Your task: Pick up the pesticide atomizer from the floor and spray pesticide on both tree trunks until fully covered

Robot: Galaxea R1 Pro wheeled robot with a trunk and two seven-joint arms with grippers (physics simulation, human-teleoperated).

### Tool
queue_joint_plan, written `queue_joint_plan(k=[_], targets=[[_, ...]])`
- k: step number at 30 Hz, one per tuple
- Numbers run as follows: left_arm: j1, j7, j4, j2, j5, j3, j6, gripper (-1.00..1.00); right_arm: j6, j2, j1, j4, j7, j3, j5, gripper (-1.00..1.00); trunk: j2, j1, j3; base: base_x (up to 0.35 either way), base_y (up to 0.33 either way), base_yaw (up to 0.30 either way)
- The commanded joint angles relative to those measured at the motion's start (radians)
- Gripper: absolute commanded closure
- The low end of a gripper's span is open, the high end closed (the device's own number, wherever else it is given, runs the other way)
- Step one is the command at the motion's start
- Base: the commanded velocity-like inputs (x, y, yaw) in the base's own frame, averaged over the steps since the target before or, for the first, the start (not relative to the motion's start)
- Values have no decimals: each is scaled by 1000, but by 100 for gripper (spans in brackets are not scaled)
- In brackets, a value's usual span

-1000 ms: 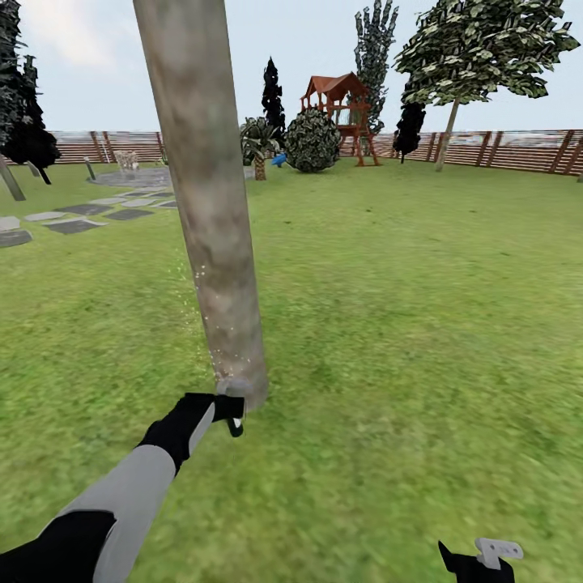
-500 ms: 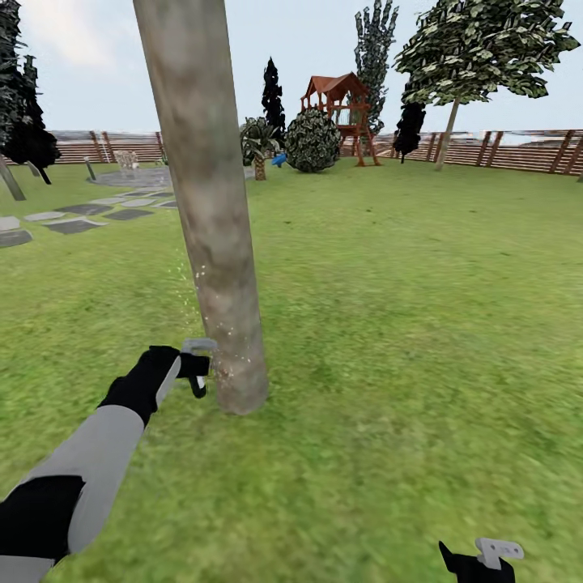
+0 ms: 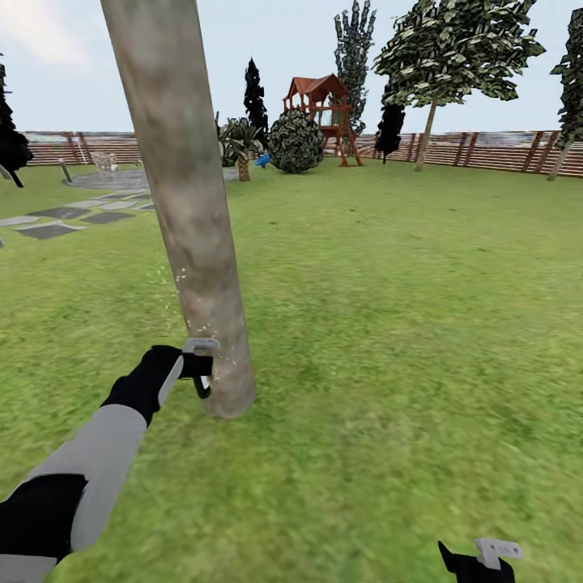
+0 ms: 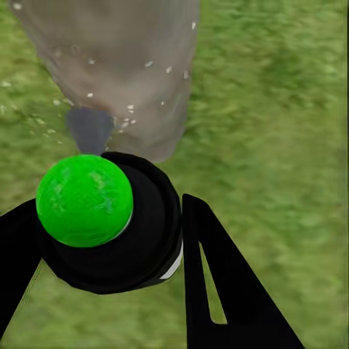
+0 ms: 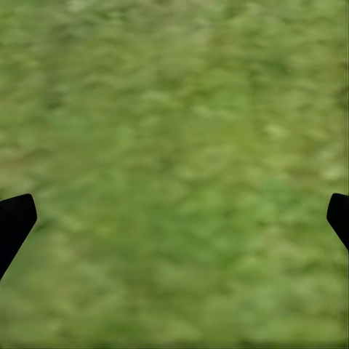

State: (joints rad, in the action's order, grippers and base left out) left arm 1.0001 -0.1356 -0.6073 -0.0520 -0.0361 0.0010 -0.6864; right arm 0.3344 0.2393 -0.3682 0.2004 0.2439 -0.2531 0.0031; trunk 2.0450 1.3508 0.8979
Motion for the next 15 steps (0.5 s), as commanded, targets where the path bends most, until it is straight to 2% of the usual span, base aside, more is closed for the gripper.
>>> queue_joint_plan(k=[1, 3, 5, 6, 8, 10, 12, 15], targets=[[36, 1, -6, 7, -1, -2, -36, 100, 0, 0, 0, 0, 0, 0, 0, -100, 0, 0, 0, 0, 0, 0], [81, 1, -7, 19, 0, -3, -86, 100, 0, 0, 0, 1, 0, 0, 0, -100, 0, 0, 0, 0, 0, 0], [102, 1, -8, 51, -2, -5, -104, 100, 0, 0, 0, 1, 0, -1, 0, -100, 0, 0, 0, 0, 0, 0], [117, 2, -8, 75, -3, -5, -110, 100, 0, 0, 0, 1, 0, -1, 0, -100, 0, 0, 0, 0, 0, 0], [138, 3, -8, 84, -2, -4, -116, 100, 0, 0, 0, 1, 0, -1, 0, -100, 0, 0, 0, 0, 0, 0], [149, 3, -8, 82, -5, -4, -137, 100, 0, 0, 0, 1, 0, -1, 0, -100, 0, 0, 0, 0, 0, 0], [180, 2, -8, 66, -7, -1, -189, 100, 0, 0, 0, 1, 0, -1, 0, -100, 0, 0, 0, 0, 0, 0], [200, 1, -8, 36, -2, 1, -201, 100, 0, 0, 0, 1, 0, -1, 0, -100, 0, 0, 0, 0, 0, 0]])
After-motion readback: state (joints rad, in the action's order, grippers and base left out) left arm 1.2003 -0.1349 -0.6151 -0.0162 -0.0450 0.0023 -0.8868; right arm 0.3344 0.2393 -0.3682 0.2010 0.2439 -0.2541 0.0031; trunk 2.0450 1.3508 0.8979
